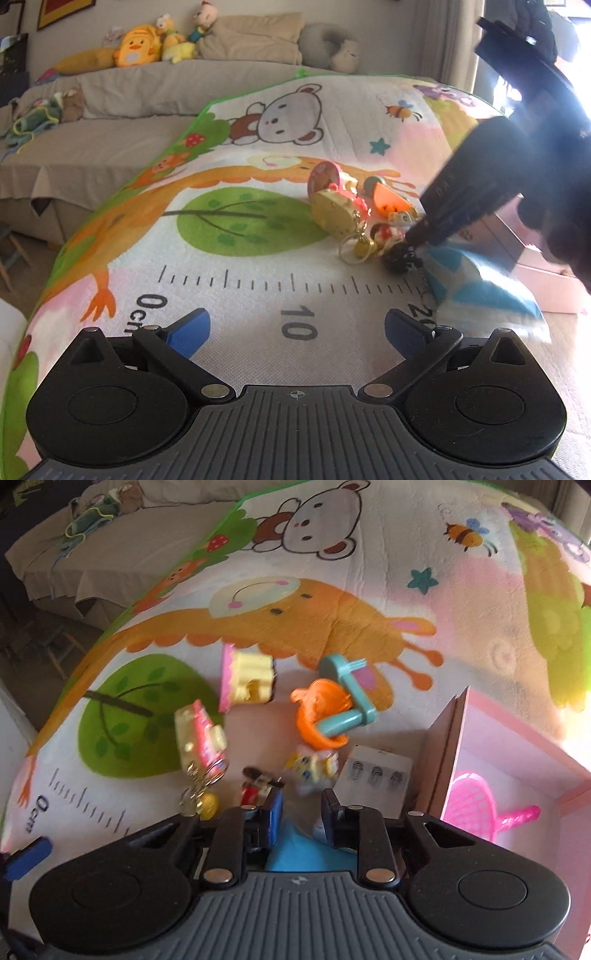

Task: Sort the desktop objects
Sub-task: 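Grasp the blue wet-wipe pack with the right tool while the left tool grasps the black-and-red doll keychain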

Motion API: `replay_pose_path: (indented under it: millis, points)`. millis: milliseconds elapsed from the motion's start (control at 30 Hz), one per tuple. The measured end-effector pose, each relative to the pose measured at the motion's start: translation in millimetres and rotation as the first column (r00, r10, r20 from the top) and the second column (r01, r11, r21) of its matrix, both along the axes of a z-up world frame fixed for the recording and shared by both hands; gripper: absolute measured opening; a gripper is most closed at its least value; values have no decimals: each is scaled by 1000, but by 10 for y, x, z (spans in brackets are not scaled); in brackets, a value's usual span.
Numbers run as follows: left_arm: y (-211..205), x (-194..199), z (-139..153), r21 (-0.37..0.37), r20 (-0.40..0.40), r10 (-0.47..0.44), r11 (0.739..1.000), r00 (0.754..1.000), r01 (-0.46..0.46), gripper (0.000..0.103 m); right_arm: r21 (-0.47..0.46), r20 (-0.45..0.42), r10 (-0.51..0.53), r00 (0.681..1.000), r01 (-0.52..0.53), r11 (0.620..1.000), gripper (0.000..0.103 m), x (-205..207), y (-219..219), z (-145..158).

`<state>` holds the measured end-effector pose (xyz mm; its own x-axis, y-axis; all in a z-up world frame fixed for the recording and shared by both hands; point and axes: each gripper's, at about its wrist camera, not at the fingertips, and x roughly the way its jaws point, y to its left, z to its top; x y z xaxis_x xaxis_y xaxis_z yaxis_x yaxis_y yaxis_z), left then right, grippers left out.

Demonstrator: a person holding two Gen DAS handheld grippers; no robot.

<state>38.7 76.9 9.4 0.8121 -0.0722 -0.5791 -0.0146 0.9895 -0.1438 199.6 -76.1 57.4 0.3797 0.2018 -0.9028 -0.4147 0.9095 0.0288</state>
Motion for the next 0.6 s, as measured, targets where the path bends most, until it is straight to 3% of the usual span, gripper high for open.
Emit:
replay_pose_path:
  millis: [100, 167, 233, 300, 333, 433, 500, 600]
  points:
    - [61, 17, -10, -28, -14, 17, 999, 1000, -17, 103, 39, -50, 54, 997, -52, 998, 23, -397, -42, -78]
    - [73, 22, -14, -36, -19, 22, 999, 1000, -22, 103, 29, 27, 102, 994, -102, 994, 23, -730, -110, -16]
    - [70, 19, -17, -35, -22, 23, 999, 999, -24, 103, -8, 172, 148, 974, -149, 989, 32, -1095, -211, 105]
    - [58, 30, -19, -26, -27, 25, 999, 999, -25, 103, -31, 270, 151, 951, -148, 989, 79, -1372, -331, 153]
    - [47, 41, -21, -20, -31, 26, 999, 999, -26, 103, -33, 285, 146, 947, -142, 989, 84, -1483, -393, 138]
    - [16, 56, -21, 2, -41, 25, 1000, 999, -25, 103, -52, 265, 128, 956, -119, 992, 81, -1632, -546, 0]
    - [-7, 65, -10, 16, -44, 11, 1000, 999, -11, 103, -30, 241, 92, 966, -87, 996, 54, -1668, -697, -45]
    - [-114, 101, 35, 60, -50, -43, 997, 998, 46, 103, -32, 290, -20, 957, 31, 999, 54, -1719, -994, -48]
